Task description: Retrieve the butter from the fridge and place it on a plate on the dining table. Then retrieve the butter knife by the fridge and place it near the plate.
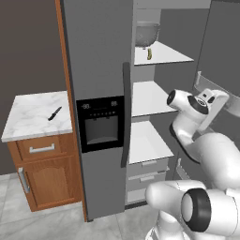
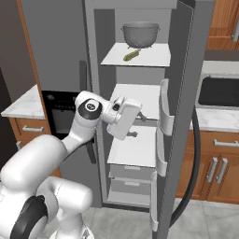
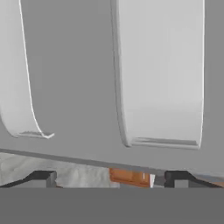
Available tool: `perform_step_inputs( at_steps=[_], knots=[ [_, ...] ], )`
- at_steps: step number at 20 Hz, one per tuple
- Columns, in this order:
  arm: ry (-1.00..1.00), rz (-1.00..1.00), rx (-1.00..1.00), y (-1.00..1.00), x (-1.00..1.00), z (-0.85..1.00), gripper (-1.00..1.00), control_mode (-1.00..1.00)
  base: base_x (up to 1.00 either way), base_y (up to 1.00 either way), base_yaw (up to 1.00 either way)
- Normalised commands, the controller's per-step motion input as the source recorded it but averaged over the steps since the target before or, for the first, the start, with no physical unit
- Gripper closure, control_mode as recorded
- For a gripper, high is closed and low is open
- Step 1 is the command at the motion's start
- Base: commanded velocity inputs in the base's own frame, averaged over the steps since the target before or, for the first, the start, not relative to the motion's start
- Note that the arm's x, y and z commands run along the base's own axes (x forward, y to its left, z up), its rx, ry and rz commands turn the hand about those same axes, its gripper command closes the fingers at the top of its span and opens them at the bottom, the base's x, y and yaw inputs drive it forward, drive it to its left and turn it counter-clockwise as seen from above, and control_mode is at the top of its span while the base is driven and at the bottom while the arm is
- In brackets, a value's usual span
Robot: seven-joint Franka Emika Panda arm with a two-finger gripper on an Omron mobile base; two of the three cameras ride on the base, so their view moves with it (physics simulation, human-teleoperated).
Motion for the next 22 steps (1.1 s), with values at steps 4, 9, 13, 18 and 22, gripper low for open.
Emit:
perform_step_inputs(
  at_steps=[4,9,13,18,22],
  knots=[
    [0.0,-0.04,0.53,0.62,0.05,0.02,-1.0,-1.0,0.0,0.0,0.0],
    [-0.01,-0.02,0.7,0.52,0.2,-0.15,-1.0,-1.0,0.0,0.0,0.0],
    [-0.02,-0.07,0.53,0.52,0.25,-0.24,-1.0,-1.0,0.0,0.0,0.0],
    [-0.01,-0.08,0.46,0.66,-0.02,-0.02,-1.0,-1.0,0.0,0.0,0.0],
    [-0.08,-0.01,0.26,0.21,-0.42,0.0,-1.0,-1.0,0.0,0.0,0.0]
  ],
)
